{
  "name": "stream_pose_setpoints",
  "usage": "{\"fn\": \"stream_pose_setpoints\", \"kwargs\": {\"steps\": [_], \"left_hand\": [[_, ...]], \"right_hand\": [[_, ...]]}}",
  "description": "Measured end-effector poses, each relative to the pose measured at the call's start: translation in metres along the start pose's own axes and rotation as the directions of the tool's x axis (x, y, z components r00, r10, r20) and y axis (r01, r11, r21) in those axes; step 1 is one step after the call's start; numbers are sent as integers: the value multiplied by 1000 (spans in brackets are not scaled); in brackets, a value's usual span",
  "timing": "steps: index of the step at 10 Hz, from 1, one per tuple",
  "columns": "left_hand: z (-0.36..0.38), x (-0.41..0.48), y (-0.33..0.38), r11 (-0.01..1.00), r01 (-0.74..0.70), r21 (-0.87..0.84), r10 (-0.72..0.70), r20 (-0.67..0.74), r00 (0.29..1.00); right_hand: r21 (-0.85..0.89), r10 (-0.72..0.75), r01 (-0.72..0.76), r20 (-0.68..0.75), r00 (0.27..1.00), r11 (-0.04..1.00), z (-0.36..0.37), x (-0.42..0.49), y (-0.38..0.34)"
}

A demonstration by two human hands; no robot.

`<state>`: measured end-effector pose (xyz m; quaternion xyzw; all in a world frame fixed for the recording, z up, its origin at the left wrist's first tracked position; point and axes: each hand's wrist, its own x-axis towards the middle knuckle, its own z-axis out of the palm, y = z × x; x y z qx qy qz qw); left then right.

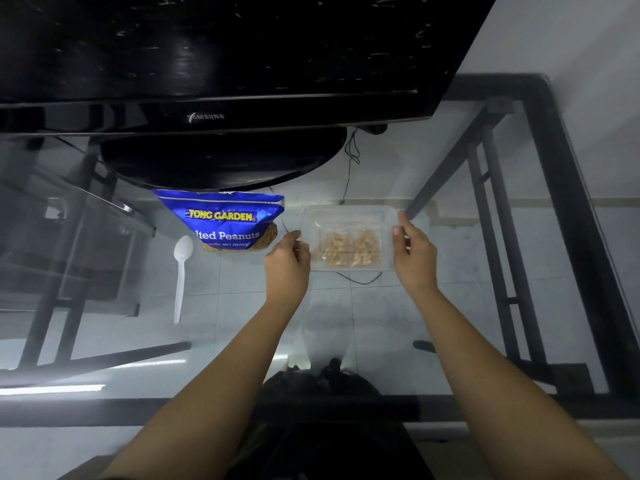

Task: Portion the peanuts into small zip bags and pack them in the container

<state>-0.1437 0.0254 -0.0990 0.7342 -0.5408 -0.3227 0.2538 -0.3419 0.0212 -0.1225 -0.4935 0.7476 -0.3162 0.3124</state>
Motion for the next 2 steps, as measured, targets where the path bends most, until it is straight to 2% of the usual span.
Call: {"fn": "stream_pose_setpoints", "kwargs": {"steps": [1,2], "left_hand": [[-6,1,3,999,33,-31,-32,49,998],[-13,-11,-3,1000,11,-16,-9,82,997]], "right_hand": [[24,42,-42,6,999,999,-5,-1,-6],[-93,-75,68,-85,994,993,-8,-22,-12]]}}
